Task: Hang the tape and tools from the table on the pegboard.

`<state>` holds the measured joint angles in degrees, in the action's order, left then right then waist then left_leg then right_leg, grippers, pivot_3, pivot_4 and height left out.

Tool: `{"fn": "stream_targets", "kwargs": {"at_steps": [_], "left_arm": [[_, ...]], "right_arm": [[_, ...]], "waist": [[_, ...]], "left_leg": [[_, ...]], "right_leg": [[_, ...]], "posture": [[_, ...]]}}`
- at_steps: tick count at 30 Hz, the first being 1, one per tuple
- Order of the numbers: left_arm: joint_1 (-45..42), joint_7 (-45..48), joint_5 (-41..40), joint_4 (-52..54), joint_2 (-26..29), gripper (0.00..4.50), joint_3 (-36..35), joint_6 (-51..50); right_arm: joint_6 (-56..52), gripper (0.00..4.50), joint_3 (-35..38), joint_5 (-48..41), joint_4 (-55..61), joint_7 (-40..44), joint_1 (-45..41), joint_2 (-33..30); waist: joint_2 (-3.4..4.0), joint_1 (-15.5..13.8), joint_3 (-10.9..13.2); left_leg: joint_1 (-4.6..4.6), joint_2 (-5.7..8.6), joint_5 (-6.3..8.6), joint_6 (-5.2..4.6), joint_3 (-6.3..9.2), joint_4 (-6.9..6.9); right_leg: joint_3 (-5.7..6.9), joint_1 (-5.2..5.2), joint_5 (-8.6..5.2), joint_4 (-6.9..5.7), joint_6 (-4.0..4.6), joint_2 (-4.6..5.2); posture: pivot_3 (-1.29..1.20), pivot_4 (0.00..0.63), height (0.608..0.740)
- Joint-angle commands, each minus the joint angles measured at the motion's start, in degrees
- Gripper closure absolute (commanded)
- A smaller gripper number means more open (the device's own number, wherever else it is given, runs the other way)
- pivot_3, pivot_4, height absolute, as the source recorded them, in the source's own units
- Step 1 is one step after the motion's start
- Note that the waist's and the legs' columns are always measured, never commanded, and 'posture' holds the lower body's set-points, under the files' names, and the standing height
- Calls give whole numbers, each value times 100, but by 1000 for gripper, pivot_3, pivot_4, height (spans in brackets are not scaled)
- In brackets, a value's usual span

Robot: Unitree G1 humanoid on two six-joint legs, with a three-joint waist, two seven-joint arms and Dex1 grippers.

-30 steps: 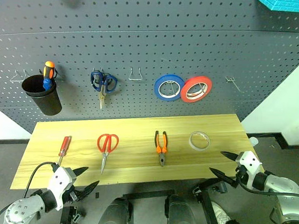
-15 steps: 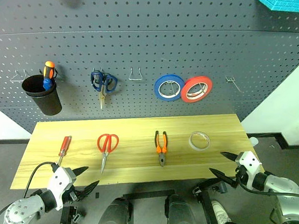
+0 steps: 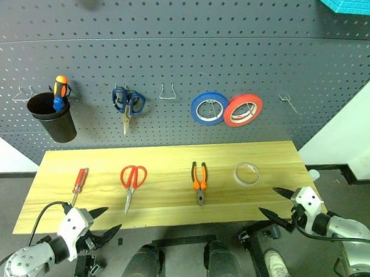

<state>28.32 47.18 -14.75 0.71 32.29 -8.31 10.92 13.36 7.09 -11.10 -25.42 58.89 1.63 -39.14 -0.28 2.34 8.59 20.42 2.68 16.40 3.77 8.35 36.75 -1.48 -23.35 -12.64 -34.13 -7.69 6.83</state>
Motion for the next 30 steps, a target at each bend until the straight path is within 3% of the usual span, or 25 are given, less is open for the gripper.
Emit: {"fn": "stream_targets", "kwargs": {"at_steps": [1,10,18,30], "left_arm": [[-180,-52,-16,-105,-63,983,-88,184],[-1356,487,22,-483,-95,983,575,-95],[-2461,1102,187,-1098,-192,983,1235,-17],[-2737,1257,242,-1324,-309,983,1435,94]], "right_arm": [[20,0,-203,264,-40,-134,-202,20],[-681,0,-1040,1138,-454,-873,-1473,398],[-852,0,-1750,1976,-2019,-1315,-2769,697],[-690,0,-2417,2760,-3944,-1447,-3859,1060]], "waist": [[0,-4,0],[6,-4,-4],[11,-1,-9],[14,55,-13]], "left_leg": [[-1,0,0,0,0,0],[-8,-4,-2,-2,-1,3],[-8,-6,-4,-3,0,4],[-16,-6,-4,-3,-3,7]], "right_leg": [[0,0,0,-1,0,0],[0,2,17,-8,18,-7],[0,0,35,-12,39,-12],[-7,2,47,-18,27,-17]], "posture": [[-32,106,740],[-28,100,740],[-33,87,740],[-50,75,740]]}}
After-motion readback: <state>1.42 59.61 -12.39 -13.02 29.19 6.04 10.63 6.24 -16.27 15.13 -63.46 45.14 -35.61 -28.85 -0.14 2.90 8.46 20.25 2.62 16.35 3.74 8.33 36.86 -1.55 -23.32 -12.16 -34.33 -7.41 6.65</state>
